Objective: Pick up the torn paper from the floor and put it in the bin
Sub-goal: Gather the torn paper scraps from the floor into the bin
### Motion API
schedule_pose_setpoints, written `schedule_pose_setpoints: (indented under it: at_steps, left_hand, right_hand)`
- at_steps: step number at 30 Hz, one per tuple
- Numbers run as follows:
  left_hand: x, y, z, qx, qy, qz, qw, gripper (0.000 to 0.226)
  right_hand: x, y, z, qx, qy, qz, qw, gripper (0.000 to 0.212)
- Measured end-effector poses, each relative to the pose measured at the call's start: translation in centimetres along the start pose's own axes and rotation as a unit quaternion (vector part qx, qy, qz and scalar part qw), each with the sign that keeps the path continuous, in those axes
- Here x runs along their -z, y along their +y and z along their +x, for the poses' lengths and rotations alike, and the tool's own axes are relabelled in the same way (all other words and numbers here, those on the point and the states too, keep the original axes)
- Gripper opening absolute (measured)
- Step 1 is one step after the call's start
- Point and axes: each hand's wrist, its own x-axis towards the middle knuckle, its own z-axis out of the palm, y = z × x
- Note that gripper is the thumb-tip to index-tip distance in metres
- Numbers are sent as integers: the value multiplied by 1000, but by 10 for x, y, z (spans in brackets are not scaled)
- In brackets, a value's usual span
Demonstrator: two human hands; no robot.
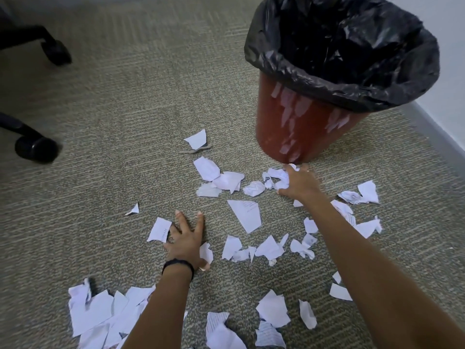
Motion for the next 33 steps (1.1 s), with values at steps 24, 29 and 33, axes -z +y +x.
schedule_pose_setpoints:
  at_steps: [24,29,33]
  left_hand:
    - [0,-2,2,-12,10,1,1000,120]
    - [-3,-8,-4,-41,16,33,998,112]
    - [-18,-15,-13,-73,32,83,993,88]
  right_hand:
    - [211,-12,-96,141,461,224,847,29]
    - [199,11,-113,126,481,238,834,28]
    - [123,11,-134,181,484,280,809,28]
